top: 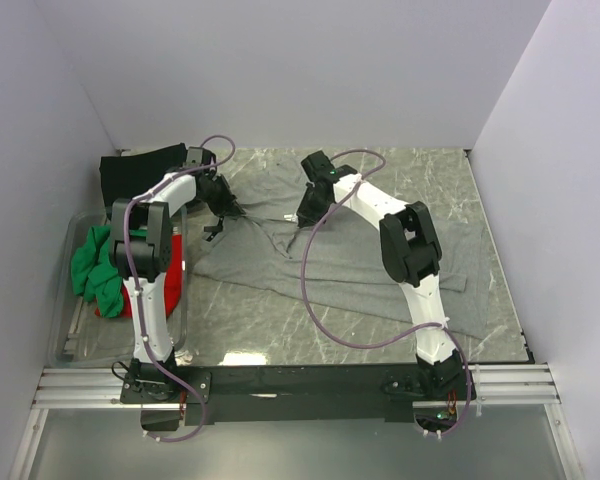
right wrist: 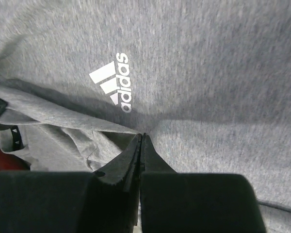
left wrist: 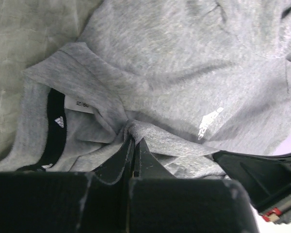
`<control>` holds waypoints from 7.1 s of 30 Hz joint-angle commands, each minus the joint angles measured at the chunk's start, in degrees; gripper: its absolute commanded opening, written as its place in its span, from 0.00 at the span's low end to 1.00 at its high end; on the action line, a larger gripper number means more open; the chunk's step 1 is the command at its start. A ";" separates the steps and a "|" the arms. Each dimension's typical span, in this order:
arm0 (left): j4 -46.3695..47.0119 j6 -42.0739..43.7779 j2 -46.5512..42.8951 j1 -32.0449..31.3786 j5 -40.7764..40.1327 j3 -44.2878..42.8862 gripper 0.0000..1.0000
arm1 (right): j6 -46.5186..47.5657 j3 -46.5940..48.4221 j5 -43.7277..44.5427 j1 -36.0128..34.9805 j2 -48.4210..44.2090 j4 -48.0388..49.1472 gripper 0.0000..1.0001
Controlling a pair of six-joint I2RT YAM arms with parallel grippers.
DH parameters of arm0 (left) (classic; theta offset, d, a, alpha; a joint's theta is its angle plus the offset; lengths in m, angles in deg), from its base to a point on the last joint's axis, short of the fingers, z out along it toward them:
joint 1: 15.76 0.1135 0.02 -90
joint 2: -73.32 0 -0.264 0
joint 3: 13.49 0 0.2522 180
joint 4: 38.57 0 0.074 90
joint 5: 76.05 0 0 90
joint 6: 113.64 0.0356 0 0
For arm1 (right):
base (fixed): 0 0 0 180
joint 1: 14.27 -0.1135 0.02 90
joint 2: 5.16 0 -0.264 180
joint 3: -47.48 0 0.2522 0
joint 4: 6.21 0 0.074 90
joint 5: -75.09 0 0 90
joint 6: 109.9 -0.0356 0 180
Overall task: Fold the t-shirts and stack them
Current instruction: Fold the tshirt
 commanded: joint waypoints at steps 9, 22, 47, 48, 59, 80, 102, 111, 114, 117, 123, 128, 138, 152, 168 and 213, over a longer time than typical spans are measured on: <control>2.33 -1.12 -1.53 0.13 -3.56 -1.91 0.11 | 1.07 3.49 -0.38 1.68 -1.34 -0.56 0.02; 1.63 -0.42 0.40 -0.04 0.13 -4.90 0.37 | 1.86 3.49 1.12 3.09 -4.33 -0.56 0.27; 11.74 -2.97 -11.38 -2.42 3.55 13.99 0.72 | 5.65 14.39 0.85 -6.76 7.18 -5.57 0.28; 11.74 -2.80 -11.29 -2.51 3.64 14.35 0.72 | 5.82 14.47 1.55 -6.76 7.53 -5.66 0.28; 9.37 -0.95 -11.64 -2.68 0.40 18.12 0.73 | 6.17 15.44 2.26 -6.76 9.91 -6.27 0.19; 8.40 2.39 -14.01 -2.68 -8.04 25.86 0.74 | 4.15 6.31 4.46 -3.86 -0.55 -2.32 0.00; 6.56 4.06 -11.82 -2.86 -11.03 22.53 0.74 | 4.32 6.03 5.86 -2.80 -0.64 -6.01 0.20; 4.10 5.91 -14.80 -4.70 -11.65 14.62 0.75 | 8.19 -4.49 13.41 2.46 -14.15 -8.03 0.34; 2.78 5.73 -16.03 -5.75 -12.26 11.20 0.75 | 8.90 -17.48 13.16 6.94 -24.60 -4.80 0.35; 1.11 5.99 -17.26 -7.34 -13.05 9.70 0.76 | 9.07 -31.99 12.63 13.51 -36.12 -2.76 0.35; 1.98 4.68 -19.37 -10.33 -8.84 13.46 0.76 | 15.56 -48.00 15.00 26.01 -51.87 -5.13 0.40; 6.99 2.92 -21.39 -11.65 -7.96 23.92 0.76 | 19.44 -52.76 14.21 38.93 -56.62 -5.13 0.42; 12.97 1.16 -22.01 -11.65 -10.42 35.88 0.76 | 24.80 -53.20 15.27 52.47 -53.55 -3.91 0.43; 9.72 4.77 -17.53 -11.30 -15.34 32.81 0.77 | 23.57 -50.92 11.75 57.84 -44.32 0.58 0.42; 9.10 4.68 -18.15 -9.63 -14.29 34.13 0.77 | 23.40 -51.18 9.82 58.19 -37.38 5.68 0.32; 6.91 5.12 -17.79 -8.31 -14.72 33.51 0.77 | 21.46 -41.69 5.78 58.19 -32.54 8.93 0.00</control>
